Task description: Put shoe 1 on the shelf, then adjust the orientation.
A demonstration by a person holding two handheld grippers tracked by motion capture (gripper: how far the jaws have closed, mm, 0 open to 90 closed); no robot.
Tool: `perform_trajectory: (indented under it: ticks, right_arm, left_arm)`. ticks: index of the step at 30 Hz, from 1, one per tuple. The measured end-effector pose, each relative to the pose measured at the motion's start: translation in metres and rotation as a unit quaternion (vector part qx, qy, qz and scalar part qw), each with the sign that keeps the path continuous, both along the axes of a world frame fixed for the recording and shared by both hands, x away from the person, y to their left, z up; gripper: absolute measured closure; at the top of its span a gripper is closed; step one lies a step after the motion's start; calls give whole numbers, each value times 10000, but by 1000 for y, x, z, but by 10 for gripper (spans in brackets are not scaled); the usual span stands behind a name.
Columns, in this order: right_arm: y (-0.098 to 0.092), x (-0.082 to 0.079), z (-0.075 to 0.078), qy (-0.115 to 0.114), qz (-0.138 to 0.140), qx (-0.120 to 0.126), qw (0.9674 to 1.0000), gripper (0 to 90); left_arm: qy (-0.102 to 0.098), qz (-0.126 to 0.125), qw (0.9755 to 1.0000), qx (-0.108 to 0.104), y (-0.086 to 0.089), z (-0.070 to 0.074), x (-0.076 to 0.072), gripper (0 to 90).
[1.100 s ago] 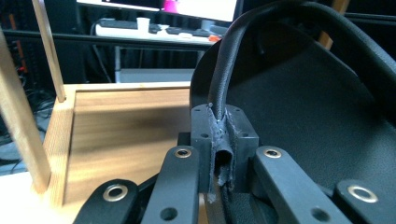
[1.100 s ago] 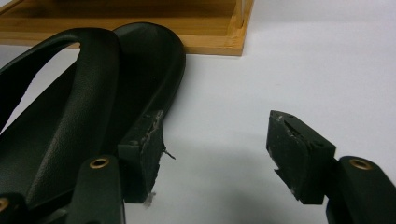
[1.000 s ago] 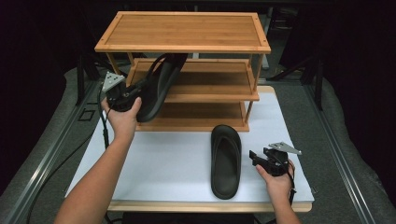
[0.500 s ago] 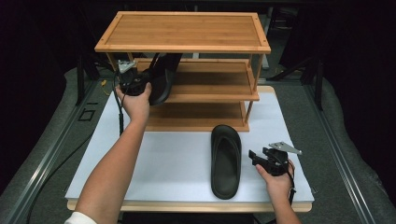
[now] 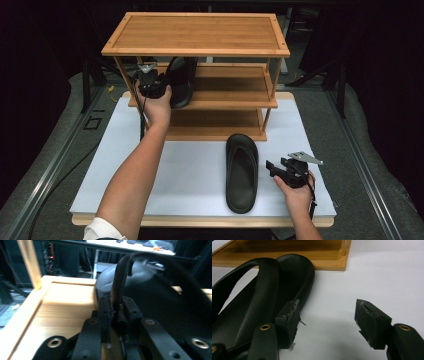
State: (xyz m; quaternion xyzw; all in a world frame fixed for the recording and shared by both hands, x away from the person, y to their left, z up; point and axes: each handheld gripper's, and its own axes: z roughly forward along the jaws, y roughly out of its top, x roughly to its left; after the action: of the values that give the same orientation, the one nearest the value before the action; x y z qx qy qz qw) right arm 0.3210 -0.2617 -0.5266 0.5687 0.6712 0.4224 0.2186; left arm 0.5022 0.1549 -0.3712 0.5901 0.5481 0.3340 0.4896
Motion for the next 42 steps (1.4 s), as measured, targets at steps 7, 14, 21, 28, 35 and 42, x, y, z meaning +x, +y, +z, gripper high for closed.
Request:
perform_trajectory:
  ticks: [7, 14, 21, 28, 35, 42]
  right_arm:
    - [2, 0, 0, -20, -2, -34, 10000, 365]
    - [4, -2, 2, -98, 61, -123, 9999, 365]
    - [11, -8, 9, -259, 135, -264, 9992, 359]
    - [24, -15, 18, -454, 289, -404, 9977, 349]
    - [36, -18, 19, -408, 597, -273, 9970, 335]
    - [53, -20, 15, -352, 959, -401, 9940, 331]
  left_arm:
    - [-89, -387, 9982, -450, 2, 3, -5, 659]
    - [-230, -676, 9966, -419, 7, 4, -19, 559]
    - [-368, -909, 9945, -356, 15, 2, -40, 522]
    - [-579, -1266, 9898, -294, 23, 0, -64, 521]
    - [-683, -1337, 9883, -275, 38, -7, -89, 492]
    - [-727, -1421, 9867, -306, 53, -13, -117, 475]
